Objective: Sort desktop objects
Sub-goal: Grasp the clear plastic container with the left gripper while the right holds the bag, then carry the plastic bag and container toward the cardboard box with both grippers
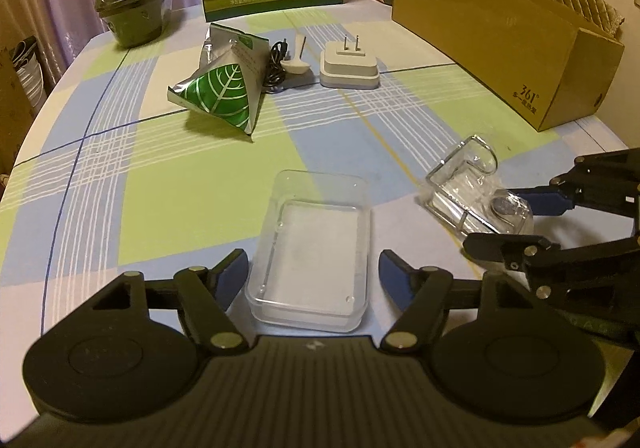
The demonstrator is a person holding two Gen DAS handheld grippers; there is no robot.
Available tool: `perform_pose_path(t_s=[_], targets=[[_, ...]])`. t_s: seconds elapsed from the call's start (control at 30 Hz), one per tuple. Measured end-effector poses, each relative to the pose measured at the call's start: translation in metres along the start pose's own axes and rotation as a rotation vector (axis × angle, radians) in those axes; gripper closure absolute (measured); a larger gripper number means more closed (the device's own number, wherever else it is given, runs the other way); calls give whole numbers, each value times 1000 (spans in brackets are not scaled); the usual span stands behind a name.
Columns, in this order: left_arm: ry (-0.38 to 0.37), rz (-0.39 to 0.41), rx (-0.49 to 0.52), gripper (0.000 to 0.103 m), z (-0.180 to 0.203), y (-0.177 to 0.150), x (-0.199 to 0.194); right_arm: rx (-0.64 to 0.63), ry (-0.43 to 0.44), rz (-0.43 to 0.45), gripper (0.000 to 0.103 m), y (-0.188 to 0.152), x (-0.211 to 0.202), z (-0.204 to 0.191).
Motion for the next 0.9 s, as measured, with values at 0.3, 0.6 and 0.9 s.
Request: perform_pose_path(t_s=[0.3,0.6,0.9], targets=[[-1,0,-5,50,0,4,3,14,-7,7,75,1,-2,2],[0,16,-8,51,5,4,-8,39,-54,31,75,6,-5,15],[-4,37,-16,51,8,10,-11,69,-70,49,75,10,-9,21]])
Point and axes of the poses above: each gripper's, at about its wrist camera, not at the fingertips, and x roughly the way its jaws point, z to its right, y to its top, the point moved 10 cm from there along x, roughly the way its jaws point, and after that the axes turned 9 degrees about -y, right-handed, at the moved point
